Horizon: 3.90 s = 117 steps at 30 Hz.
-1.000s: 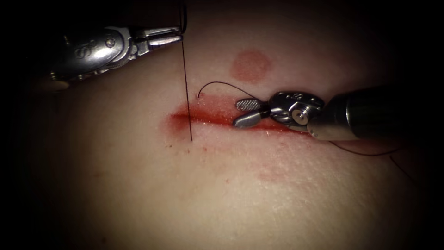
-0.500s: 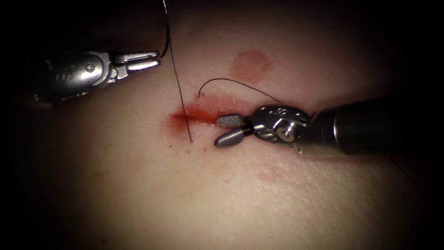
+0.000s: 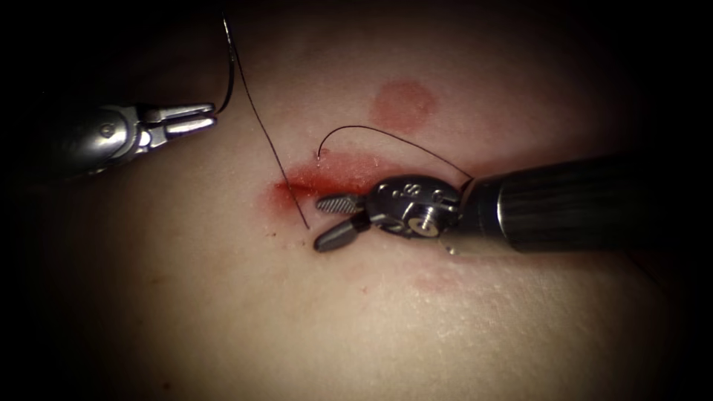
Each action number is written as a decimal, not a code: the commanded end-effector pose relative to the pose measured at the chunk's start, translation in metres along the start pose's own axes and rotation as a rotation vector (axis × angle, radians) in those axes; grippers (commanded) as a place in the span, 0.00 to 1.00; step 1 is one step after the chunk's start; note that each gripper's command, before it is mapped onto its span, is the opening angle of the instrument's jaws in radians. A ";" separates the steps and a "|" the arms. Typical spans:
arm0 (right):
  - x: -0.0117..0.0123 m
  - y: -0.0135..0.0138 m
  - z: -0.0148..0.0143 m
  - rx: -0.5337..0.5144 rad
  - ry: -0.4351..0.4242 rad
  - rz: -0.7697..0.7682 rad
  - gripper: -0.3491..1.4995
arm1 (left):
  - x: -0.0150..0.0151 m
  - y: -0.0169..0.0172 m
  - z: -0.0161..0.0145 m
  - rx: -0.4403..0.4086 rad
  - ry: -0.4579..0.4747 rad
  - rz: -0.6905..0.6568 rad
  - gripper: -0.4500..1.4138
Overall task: Wound Closure
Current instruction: Use the right gripper to pull the suture through until only a short end remains on the top.
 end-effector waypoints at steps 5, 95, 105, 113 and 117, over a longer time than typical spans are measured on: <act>-0.0004 0.0005 0.0024 -0.017 -0.039 -0.026 0.86 | -0.0005 0.0002 0.0007 -0.001 0.003 0.000 0.05; 0.0001 -0.0047 0.0027 -0.022 -0.083 -0.026 0.00 | -0.0010 0.0005 0.0014 -0.004 0.010 0.000 0.05; 0.0049 -0.0085 0.0027 -0.032 -0.084 0.003 0.00 | -0.0010 0.0005 0.0014 -0.004 0.010 0.000 0.05; 0.0075 -0.0112 0.0028 -0.002 -0.058 0.022 0.00 | -0.0011 0.0005 0.0013 -0.004 0.010 0.000 0.05; 0.0078 -0.0107 0.0021 -0.041 -0.008 0.037 0.76 | -0.0012 0.0004 0.0014 -0.004 0.010 0.000 0.05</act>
